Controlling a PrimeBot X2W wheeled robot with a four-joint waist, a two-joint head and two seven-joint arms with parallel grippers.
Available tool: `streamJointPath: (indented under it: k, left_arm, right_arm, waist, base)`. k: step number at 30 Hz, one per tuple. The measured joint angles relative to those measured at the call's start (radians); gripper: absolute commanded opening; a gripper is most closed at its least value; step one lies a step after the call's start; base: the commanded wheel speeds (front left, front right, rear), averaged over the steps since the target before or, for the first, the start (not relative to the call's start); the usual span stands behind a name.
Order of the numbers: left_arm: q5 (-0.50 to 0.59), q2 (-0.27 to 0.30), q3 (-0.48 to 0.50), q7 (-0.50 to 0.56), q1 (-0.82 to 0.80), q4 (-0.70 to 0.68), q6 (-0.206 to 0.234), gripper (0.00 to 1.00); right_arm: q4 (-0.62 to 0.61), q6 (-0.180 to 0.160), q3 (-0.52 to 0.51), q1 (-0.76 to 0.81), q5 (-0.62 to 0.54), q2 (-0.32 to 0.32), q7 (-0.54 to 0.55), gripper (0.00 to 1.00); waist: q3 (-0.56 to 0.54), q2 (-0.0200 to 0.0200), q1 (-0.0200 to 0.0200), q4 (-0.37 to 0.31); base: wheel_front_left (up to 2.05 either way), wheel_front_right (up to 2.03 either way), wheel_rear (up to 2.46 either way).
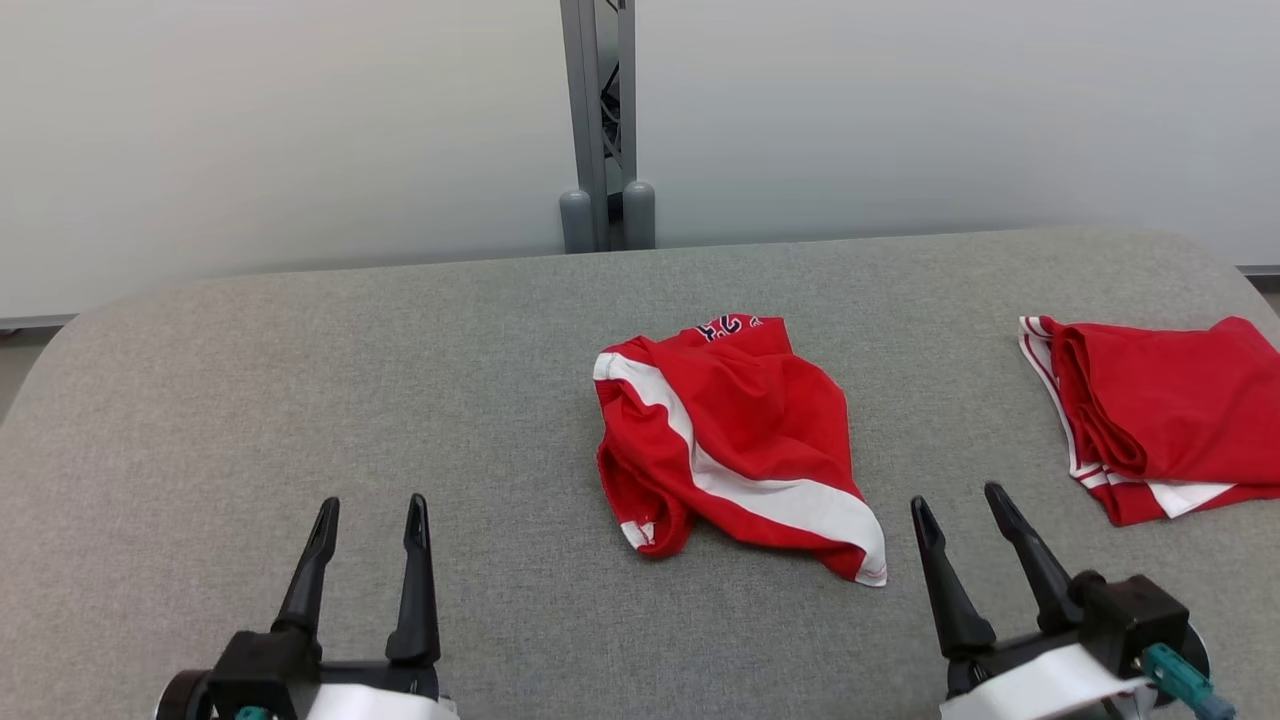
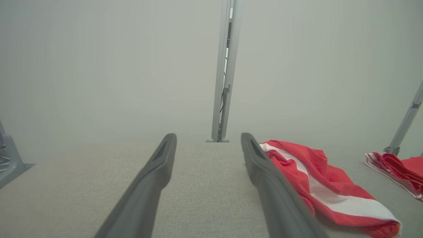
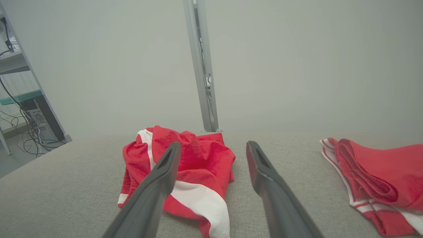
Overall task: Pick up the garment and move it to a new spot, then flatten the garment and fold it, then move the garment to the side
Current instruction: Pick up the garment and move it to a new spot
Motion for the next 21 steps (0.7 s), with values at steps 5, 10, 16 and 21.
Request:
streamJointPath:
  k: [5, 10, 16, 21]
  left_arm:
    - [0.09, -0.022, 0.026, -0.001, 0.058, 0.007, -0.016, 1.0]
    - [0.131, -0.04, 0.045, -0.001, 0.071, 0.026, -0.046, 1.0]
    - [0.142, -0.053, 0.074, -0.001, 0.072, 0.04, -0.073, 1.0]
    - [0.148, -0.059, 0.09, -0.001, 0.072, 0.04, -0.084, 1.0]
  right_arm:
    - [0.015, 0.0, -0.012, 0.049, 0.002, 0.001, 0.0, 1.0]
    - [0.017, 0.0, -0.008, 0.057, 0.01, 0.002, 0.0, 1.0]
    - [0.022, 0.0, 0.003, 0.055, 0.011, 0.002, 0.0, 1.0]
    - [0.022, 0.0, 0.004, 0.049, 0.011, 0.002, 0.0, 1.0]
  waist:
    - [-0.013, 0.0, 0.0, -0.005]
    - [-0.019, 0.0, 0.0, -0.01]
    - [-0.019, 0.0, 0.0, -0.018]
    - [-0.019, 0.0, -0.0001, -0.02]
  base:
    - [0.0, 0.0, 0.0]
    - [0.0, 0.0, 0.0]
    - [0.0, 0.0, 0.0]
    - [0.0, 0.0, 0.0]
